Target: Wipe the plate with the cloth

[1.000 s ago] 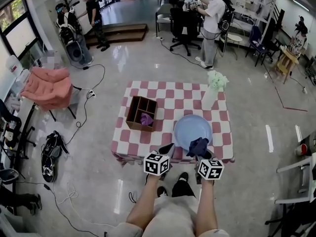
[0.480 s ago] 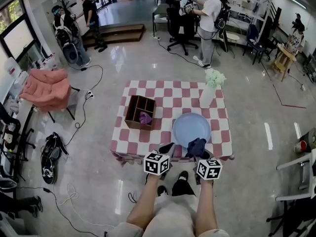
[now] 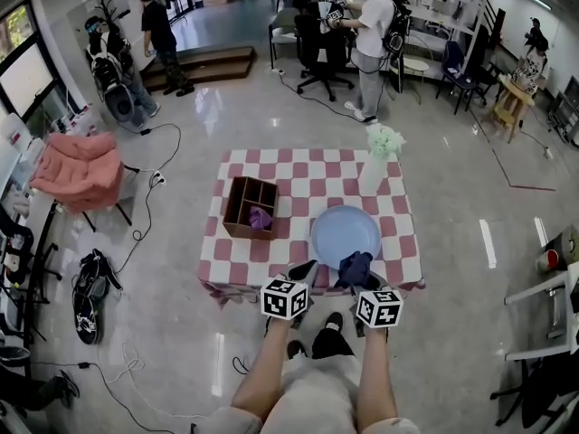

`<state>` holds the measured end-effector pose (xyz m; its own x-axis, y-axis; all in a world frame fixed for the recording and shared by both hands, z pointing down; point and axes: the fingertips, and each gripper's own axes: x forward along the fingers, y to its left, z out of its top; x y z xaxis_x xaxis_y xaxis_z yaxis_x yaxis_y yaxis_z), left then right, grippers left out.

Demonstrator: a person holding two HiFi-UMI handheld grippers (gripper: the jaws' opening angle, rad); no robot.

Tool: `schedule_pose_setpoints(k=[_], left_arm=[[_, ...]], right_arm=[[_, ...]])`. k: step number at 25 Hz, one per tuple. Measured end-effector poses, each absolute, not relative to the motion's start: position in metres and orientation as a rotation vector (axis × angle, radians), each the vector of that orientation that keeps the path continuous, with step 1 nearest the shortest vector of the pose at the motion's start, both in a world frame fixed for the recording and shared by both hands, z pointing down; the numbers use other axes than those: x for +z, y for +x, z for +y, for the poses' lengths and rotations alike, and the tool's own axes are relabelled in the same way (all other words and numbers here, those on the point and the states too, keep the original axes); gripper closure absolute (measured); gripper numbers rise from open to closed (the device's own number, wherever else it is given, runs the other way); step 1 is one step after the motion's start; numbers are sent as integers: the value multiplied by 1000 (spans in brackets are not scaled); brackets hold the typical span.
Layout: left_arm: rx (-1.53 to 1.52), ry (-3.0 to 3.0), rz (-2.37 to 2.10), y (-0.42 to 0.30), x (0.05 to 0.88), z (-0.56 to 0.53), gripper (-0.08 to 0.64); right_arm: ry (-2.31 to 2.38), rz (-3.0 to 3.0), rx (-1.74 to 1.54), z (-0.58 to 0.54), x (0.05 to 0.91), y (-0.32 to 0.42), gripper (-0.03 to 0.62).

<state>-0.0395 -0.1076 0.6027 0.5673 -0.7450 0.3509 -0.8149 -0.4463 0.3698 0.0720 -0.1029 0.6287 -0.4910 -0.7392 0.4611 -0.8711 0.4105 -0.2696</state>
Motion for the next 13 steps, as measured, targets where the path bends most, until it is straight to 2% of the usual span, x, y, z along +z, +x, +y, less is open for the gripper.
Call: schedule_pose_setpoints(k=[13], left_arm=[[180,2291,-1248,-50,605,-110,551]], right_arm=[[1392,-2395,693,-105,631,60,505]])
